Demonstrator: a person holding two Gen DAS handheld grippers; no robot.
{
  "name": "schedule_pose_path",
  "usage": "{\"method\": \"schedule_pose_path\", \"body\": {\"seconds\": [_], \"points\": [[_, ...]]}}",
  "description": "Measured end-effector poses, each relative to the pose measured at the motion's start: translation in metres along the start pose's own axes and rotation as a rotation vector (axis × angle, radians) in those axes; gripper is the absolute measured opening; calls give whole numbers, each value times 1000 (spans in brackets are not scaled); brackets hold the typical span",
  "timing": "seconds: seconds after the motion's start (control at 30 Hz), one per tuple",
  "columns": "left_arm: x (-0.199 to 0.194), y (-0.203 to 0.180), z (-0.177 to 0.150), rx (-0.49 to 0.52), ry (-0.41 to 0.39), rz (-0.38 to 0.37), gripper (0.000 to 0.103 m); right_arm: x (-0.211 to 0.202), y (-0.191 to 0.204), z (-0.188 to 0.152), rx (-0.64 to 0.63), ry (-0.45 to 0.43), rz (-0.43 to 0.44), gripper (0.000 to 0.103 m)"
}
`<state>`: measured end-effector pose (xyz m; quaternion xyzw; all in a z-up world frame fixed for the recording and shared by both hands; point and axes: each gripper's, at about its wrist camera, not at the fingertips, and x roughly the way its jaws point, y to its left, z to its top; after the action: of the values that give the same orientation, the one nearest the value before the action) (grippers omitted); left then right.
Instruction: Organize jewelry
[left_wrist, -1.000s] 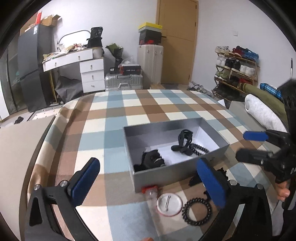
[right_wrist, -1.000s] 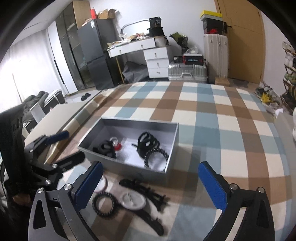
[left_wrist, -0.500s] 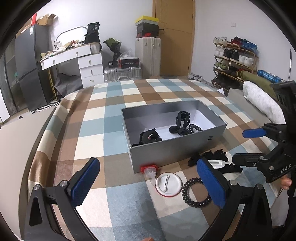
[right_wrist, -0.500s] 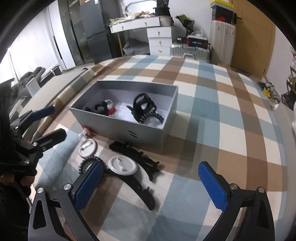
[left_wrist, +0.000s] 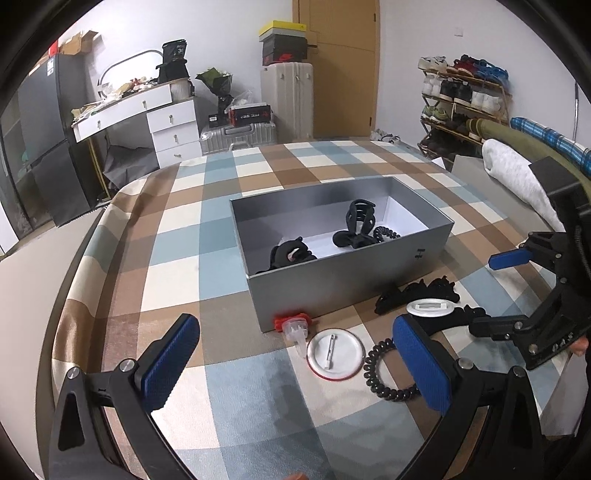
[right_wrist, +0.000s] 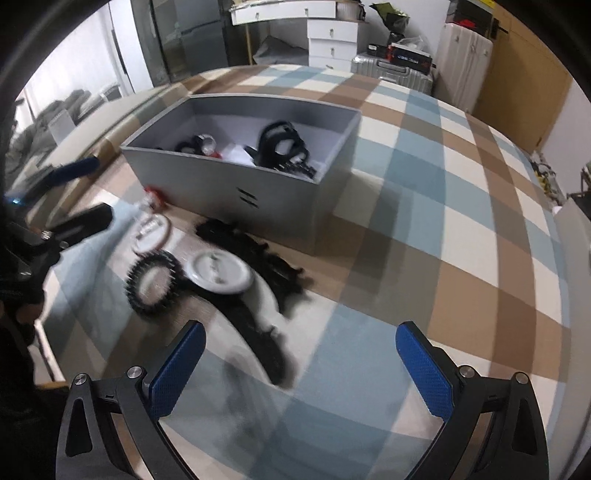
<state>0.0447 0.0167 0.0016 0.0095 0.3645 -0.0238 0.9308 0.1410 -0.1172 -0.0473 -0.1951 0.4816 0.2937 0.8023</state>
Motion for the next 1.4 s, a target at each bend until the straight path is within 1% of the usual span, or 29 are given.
{"method": "schedule_pose_path", "body": {"seconds": [0.07, 0.13, 0.2, 0.3, 0.33, 0.37, 0.4, 0.47, 0.5, 0.7, 0.87, 1.0, 1.07, 1.27, 1.3, 1.33, 1.4], "points": [[0, -1, 0, 6, 2, 0, 102, 2, -5, -3, 1, 20, -22, 103], [1, -2, 0, 8, 4, 2, 102, 3, -12, -5, 12, 31, -65, 103], [1, -2, 0, 7, -1, 5, 102, 4, -23, -4, 51, 29, -109, 103], [0, -3, 0, 7, -4, 0, 102, 3, -41, 0, 152, -6, -114, 103], [0, -3, 0, 9, -6, 1, 102, 2, -44, 1, 175, -13, -104, 103], [0, -3, 0, 11, -6, 2, 102, 0, -44, 1, 186, -14, -67, 103], [0, -3, 0, 11, -6, 2, 102, -2, -40, 1, 170, -20, -7, 103], [0, -4, 0, 8, -3, -1, 102, -6, -29, 1, 119, -33, 56, 103], [0, -4, 0, 8, -2, 0, 102, -8, -20, 2, 88, -37, 69, 103], [1, -5, 1, 12, -2, -1, 102, -2, 11, 3, -2, -24, 145, 103], [3, -4, 0, 10, 2, -3, 102, 6, 22, 3, -28, -5, 139, 103], [3, -4, -1, 11, 7, -9, 102, 10, 31, 2, -51, 1, 81, 103], [4, -4, -1, 9, 11, -12, 102, 12, 33, 2, -49, 12, 30, 103], [6, -6, -3, 14, 26, -16, 102, 13, 32, 4, -22, -4, 19, 103], [6, -6, -3, 18, 27, -16, 102, 13, 32, 4, -24, -7, 22, 102], [6, -7, -3, 21, 28, -17, 102, 11, 33, 4, -33, -15, 27, 94], [5, -6, -3, 20, 28, -22, 102, 9, 33, 4, -41, -17, 40, 95]]}}
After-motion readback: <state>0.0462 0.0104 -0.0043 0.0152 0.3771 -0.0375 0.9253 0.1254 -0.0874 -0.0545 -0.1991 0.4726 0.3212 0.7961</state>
